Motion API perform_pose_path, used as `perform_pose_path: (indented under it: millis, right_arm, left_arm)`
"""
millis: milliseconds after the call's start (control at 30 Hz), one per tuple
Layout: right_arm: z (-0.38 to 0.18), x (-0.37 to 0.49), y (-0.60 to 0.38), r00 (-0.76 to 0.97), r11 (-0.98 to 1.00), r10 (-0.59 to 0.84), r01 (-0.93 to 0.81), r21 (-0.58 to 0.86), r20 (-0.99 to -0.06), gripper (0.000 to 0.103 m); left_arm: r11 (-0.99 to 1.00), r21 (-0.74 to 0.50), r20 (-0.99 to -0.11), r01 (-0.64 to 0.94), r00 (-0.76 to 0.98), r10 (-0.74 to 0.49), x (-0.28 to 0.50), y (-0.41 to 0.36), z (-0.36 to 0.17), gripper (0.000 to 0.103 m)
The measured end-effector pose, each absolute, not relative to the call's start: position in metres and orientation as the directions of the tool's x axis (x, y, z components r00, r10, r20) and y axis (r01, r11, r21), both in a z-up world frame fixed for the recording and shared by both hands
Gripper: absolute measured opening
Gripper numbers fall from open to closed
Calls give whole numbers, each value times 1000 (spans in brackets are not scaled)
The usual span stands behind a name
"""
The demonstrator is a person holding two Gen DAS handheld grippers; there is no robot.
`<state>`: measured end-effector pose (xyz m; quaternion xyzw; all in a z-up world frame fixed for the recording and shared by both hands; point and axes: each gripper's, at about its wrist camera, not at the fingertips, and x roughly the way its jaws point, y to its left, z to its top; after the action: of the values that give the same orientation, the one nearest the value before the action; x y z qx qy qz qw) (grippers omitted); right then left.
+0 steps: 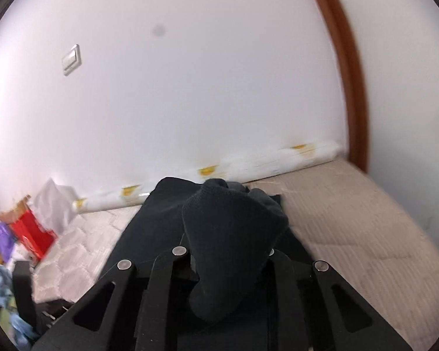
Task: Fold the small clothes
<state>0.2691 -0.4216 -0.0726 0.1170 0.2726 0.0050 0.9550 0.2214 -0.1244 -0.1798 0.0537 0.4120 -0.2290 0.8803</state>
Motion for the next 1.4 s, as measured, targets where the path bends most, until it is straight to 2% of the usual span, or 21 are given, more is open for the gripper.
perform_pose_path:
  millis: [167, 267, 333, 400, 433, 567, 733, 1033, 1200, 1333, 1367, 1400]
  right_arm:
    - [-124, 266, -439, 754, 981, 22, 110, 159, -657, 17]
    - [-130, 261, -444, 748, 975, 29, 124, 183, -663, 21]
    - [-126, 261, -444, 753, 974, 17, 136, 181, -658, 22]
    - [-127, 265, -439, 736, 980, -6, 139, 143, -677, 22]
    - [-128, 267, -437, 729, 983, -16, 138, 123, -685, 22]
    - [-129, 264, -434, 718, 980, -11, 147, 136, -696, 19]
    - [-126, 260, -424, 710, 974, 38, 132, 186, -703, 19]
    - [-122, 231, -356, 674, 961, 210, -7, 278, -708, 19]
    - [-117, 198, -319, 669, 956, 271, -101, 276, -692, 18]
    - [-120, 168, -305, 678, 965, 261, -163, 205, -687, 19]
    - [-120, 164, -306, 674, 965, 260, -167, 201, -691, 20]
    - [-120, 161, -309, 672, 966, 259, -166, 200, -693, 26]
  left_arm:
    - [888, -39, -746, 459, 577, -331, 214, -133, -177, 73]
    - [887, -59, -743, 458, 573, -346, 214, -132, -175, 69]
    - [881, -86, -737, 464, 565, -370, 217, -136, -174, 57]
    - [867, -94, -735, 489, 554, -392, 214, -143, -174, 38]
    - [860, -97, -731, 502, 551, -404, 211, -147, -172, 24]
    - [878, -68, -705, 474, 599, -378, 205, -145, -165, 16]
    - [894, -108, -692, 435, 613, -382, 190, -116, -150, 14]
    - [926, -80, -698, 370, 642, -317, 133, -30, -152, 14]
    - [934, -64, -712, 352, 640, -290, 102, 4, -158, 14]
    - [937, -78, -724, 340, 626, -288, 89, 9, -168, 16]
    - [940, -71, -728, 333, 627, -277, 89, 6, -171, 17]
    - [943, -65, -731, 327, 628, -268, 88, 6, -172, 19]
